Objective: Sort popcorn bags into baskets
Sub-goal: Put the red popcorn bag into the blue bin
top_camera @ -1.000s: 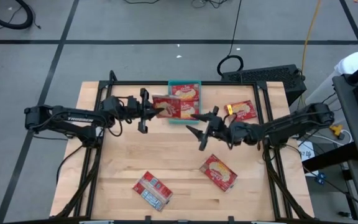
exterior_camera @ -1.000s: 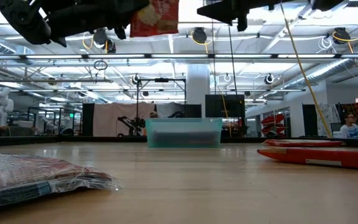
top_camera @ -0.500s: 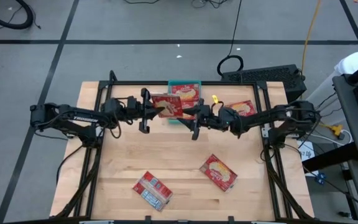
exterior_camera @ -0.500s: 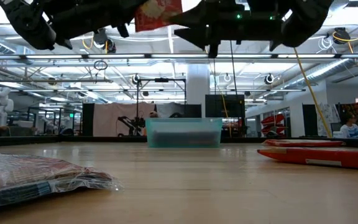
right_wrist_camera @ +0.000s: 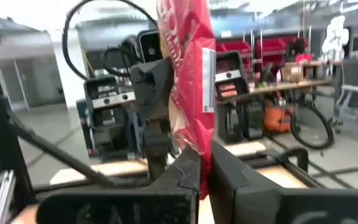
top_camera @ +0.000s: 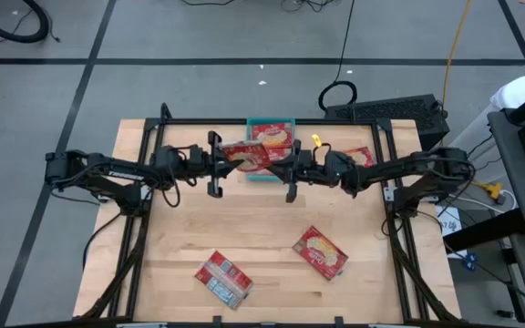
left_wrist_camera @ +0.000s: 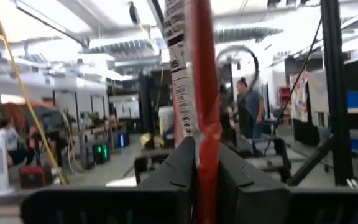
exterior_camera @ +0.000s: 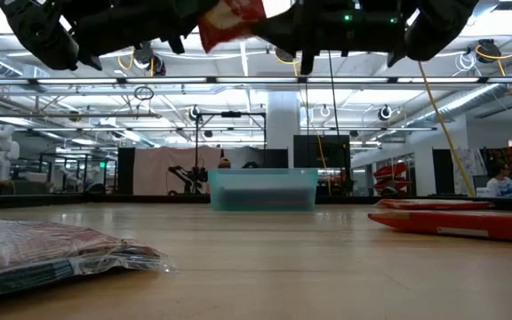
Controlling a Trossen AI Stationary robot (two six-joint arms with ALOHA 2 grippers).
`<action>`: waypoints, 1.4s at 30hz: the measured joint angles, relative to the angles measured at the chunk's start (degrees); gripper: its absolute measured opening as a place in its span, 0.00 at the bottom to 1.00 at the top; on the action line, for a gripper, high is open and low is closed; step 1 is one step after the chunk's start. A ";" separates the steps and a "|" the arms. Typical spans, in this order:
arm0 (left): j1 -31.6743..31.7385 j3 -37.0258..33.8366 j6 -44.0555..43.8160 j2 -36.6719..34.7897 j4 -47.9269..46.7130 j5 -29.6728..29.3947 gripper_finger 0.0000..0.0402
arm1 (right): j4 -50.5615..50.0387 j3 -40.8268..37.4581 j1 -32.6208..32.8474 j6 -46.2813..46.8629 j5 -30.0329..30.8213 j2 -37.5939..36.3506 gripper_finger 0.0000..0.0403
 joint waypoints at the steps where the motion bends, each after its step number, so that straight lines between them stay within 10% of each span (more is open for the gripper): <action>1: 0.02 0.00 -0.24 -0.41 -1.54 -0.02 0.10 | -2.45 0.00 -0.42 -0.21 -0.33 -1.10 0.01; 18: 0.16 -0.09 -5.00 -15.84 -43.21 -22.78 0.64 | -65.97 13.14 -18.55 -6.67 -10.69 -19.53 0.00; 28: -3.37 -0.09 -10.65 -15.73 -57.08 -21.50 0.56 | -86.93 36.50 -34.95 -22.05 -22.86 -0.69 0.00; 42: -8.95 -0.09 -10.98 -15.75 -61.68 -21.54 0.37 | -99.01 52.08 -40.22 -33.84 -30.55 21.30 0.00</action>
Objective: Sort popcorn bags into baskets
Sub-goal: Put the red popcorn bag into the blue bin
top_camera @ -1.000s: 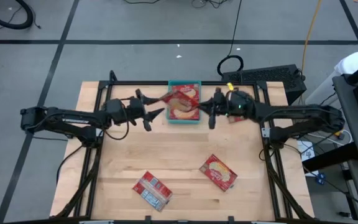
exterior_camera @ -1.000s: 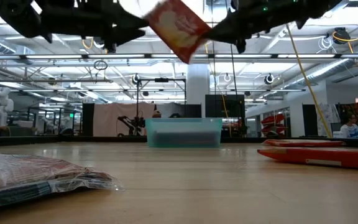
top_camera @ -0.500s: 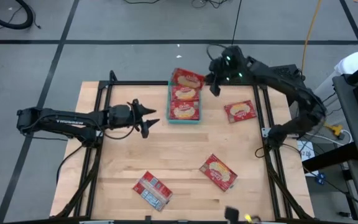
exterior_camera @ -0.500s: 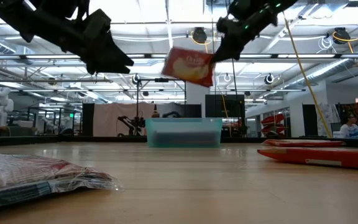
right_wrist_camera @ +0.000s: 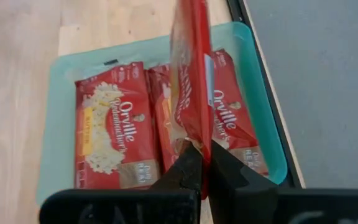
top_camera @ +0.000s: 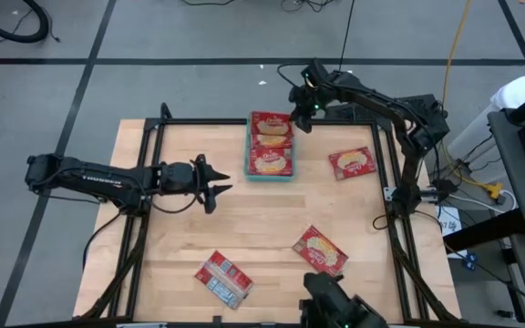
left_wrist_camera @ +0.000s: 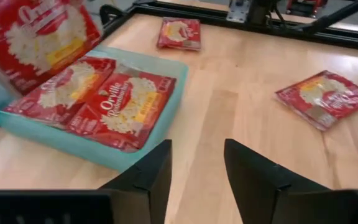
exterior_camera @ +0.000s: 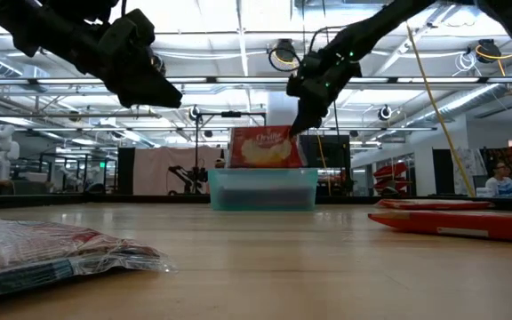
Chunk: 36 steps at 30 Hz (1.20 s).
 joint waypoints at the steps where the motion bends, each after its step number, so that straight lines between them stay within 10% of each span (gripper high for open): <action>1: -0.32 0.00 -0.03 0.00 0.00 -0.02 0.36 | 0.07 0.02 -0.24 -0.61 -0.51 0.66 0.00; 36: -2.71 0.00 -0.35 0.00 -3.39 -0.07 0.32 | 7.92 -0.60 5.51 7.82 12.26 5.13 0.29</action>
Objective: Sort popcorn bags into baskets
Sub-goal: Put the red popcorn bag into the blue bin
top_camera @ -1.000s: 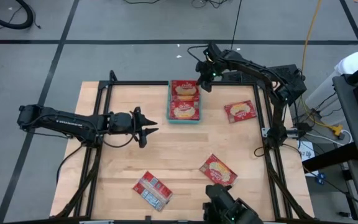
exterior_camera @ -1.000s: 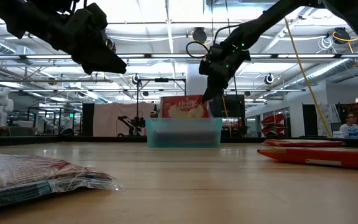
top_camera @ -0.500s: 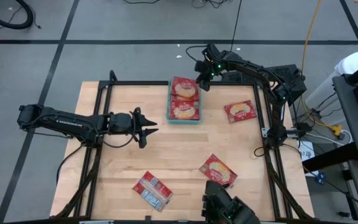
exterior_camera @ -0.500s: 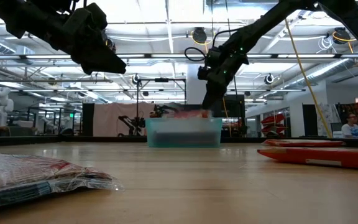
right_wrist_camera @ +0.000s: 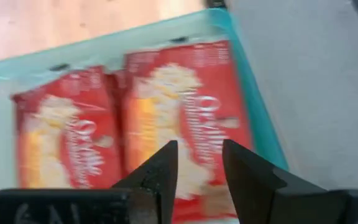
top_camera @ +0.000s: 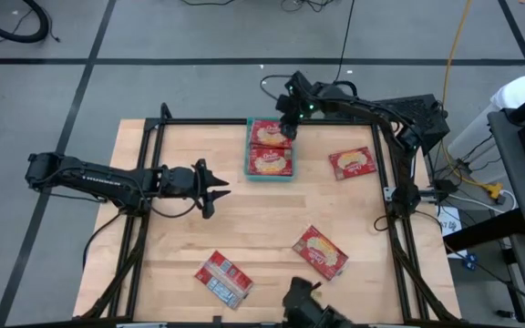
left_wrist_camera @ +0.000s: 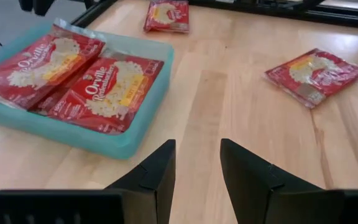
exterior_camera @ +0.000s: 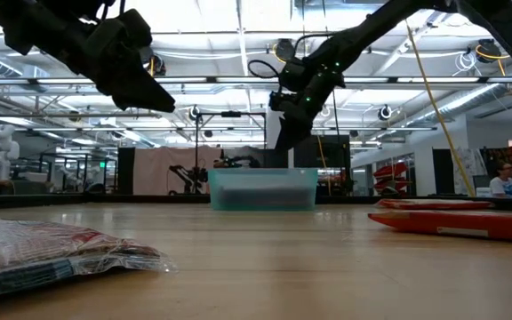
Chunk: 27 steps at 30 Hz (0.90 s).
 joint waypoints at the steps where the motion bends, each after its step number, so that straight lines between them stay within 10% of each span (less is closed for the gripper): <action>1: -0.09 0.00 0.06 0.00 -0.02 -0.01 0.32 | 0.22 -0.55 0.87 0.91 0.00 -0.03 0.28; 13: -1.20 0.00 0.36 0.00 0.76 0.01 0.32 | 8.90 -9.99 3.19 1.45 11.94 0.07 0.03; 27: -1.17 0.00 -0.46 0.00 0.81 0.01 0.32 | 13.32 -12.10 1.62 3.40 9.14 -1.10 0.01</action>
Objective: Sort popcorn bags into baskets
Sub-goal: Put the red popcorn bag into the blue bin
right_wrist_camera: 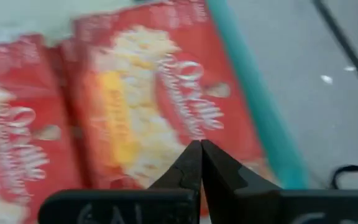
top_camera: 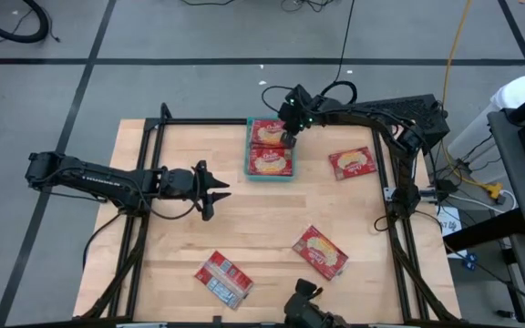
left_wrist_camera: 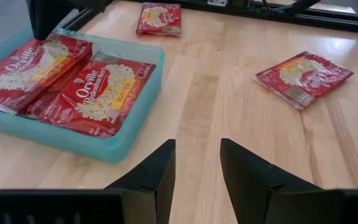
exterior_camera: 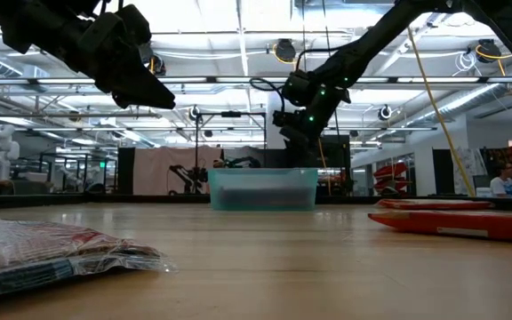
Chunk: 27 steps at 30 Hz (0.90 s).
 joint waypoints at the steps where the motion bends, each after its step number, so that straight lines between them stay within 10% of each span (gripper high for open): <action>1: 0.00 0.00 0.18 0.00 0.03 0.01 0.32 | -0.31 0.00 0.17 0.27 -0.76 0.01 0.01; 13: 0.00 0.00 0.87 0.00 0.09 0.02 0.32 | 2.14 -0.07 1.00 -4.65 9.15 2.25 0.01; 27: 0.00 0.00 -0.30 0.01 -0.46 0.02 0.32 | -11.09 -0.77 7.44 9.27 3.00 -10.21 0.01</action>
